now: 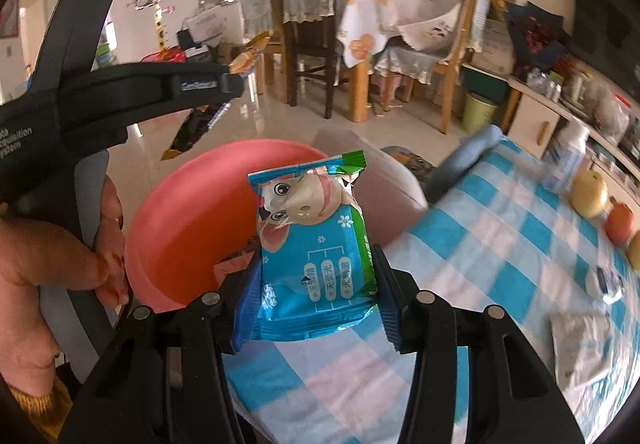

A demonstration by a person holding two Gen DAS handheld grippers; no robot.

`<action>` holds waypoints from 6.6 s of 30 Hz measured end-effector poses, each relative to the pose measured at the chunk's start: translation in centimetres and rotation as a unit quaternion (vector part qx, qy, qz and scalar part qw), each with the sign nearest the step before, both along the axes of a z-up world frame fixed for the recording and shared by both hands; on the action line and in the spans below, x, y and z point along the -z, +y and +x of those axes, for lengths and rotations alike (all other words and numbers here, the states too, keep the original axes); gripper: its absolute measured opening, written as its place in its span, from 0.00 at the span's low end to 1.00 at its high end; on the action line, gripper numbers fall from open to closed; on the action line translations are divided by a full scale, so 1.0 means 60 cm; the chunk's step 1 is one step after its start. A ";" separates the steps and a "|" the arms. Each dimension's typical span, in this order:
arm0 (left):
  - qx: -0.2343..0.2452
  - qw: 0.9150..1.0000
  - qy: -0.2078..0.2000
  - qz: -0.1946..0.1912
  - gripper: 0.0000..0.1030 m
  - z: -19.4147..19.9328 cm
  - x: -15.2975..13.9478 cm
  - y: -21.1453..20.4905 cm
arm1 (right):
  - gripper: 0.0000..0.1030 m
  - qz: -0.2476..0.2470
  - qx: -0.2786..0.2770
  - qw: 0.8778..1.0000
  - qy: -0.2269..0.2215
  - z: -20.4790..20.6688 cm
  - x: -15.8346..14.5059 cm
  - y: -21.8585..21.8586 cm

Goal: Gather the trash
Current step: 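Carry the coffee stick and blue snack pack over the pink bucket, then open both grippers to drop the items into the pink bucket, then move both tools back over the table toward the white bags, then grasp the white wipes pack with the left gripper while the right gripper grasps the Magicday milk bag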

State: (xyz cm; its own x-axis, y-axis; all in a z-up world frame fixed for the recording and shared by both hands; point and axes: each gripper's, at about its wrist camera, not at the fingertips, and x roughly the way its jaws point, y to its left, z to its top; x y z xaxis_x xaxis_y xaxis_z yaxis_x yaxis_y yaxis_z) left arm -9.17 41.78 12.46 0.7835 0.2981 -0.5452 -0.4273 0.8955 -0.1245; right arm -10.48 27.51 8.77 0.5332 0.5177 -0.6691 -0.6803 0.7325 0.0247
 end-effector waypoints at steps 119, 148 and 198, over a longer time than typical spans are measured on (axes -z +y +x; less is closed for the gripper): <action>0.491 0.840 0.106 0.204 0.90 0.082 0.121 -0.615 | 0.92 0.108 0.316 0.940 0.075 0.102 0.040 -0.653; 0.583 0.792 0.170 0.059 0.90 0.188 0.187 -0.643 | 0.92 0.158 0.249 0.937 0.185 0.300 0.124 -0.600; 0.484 0.860 0.161 -0.005 0.72 0.156 0.189 -0.640 | 0.90 0.003 0.216 0.973 0.081 0.350 0.126 -0.532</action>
State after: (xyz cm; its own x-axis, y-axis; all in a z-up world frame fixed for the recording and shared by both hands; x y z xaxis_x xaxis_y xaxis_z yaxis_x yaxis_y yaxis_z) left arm 0.20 3.37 1.13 0.4702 -0.4156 -0.7786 0.5041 0.8506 -0.1496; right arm 10.52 -4.43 1.24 0.5901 0.2727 -0.7599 -0.2953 0.9489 0.1112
